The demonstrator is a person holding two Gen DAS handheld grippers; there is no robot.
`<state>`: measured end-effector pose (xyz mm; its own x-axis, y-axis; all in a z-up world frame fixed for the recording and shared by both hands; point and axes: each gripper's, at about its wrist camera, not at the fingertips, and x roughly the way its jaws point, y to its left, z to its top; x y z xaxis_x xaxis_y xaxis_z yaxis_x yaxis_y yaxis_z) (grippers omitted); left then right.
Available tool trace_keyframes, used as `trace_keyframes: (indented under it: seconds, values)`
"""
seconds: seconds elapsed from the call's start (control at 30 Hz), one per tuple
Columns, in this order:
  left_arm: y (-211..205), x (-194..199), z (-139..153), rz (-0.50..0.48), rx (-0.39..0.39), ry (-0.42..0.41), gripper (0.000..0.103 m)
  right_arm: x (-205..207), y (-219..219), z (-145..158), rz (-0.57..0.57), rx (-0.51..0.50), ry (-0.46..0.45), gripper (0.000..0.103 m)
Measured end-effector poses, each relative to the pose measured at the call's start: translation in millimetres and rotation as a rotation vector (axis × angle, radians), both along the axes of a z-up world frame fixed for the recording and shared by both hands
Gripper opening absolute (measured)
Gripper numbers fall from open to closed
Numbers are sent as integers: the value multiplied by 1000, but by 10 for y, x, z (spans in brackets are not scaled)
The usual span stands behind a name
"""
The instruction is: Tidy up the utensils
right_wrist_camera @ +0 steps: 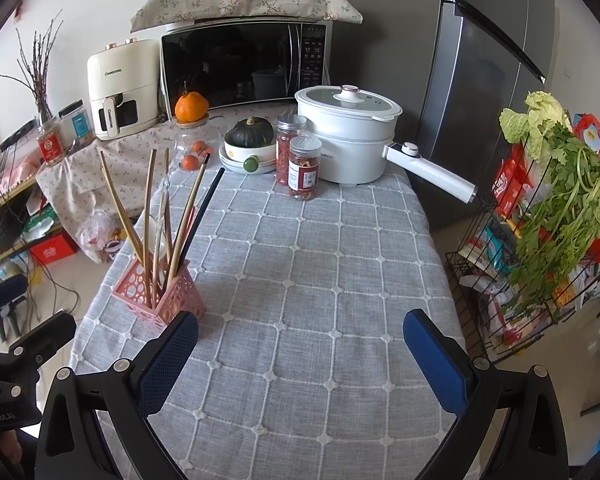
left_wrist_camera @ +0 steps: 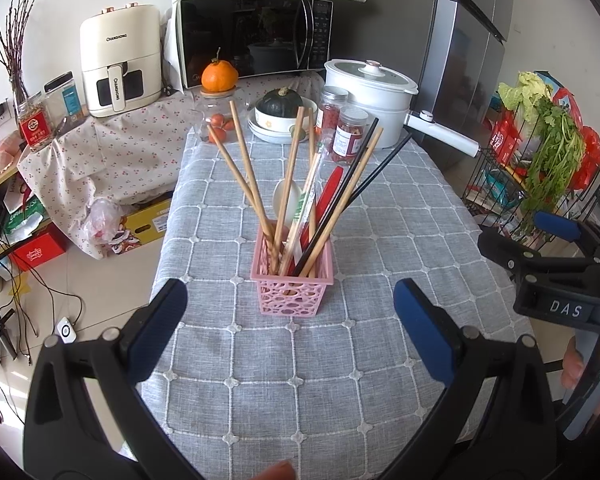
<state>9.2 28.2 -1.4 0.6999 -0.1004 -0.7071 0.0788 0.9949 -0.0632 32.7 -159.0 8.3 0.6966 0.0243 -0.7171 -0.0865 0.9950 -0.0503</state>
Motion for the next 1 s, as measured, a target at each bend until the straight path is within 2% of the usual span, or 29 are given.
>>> trace_keyframes:
  seconds: [1.0]
  values:
    - [-20,7,-16,21,-1,18,102,-12,-7,-26,-5,2,7,103]
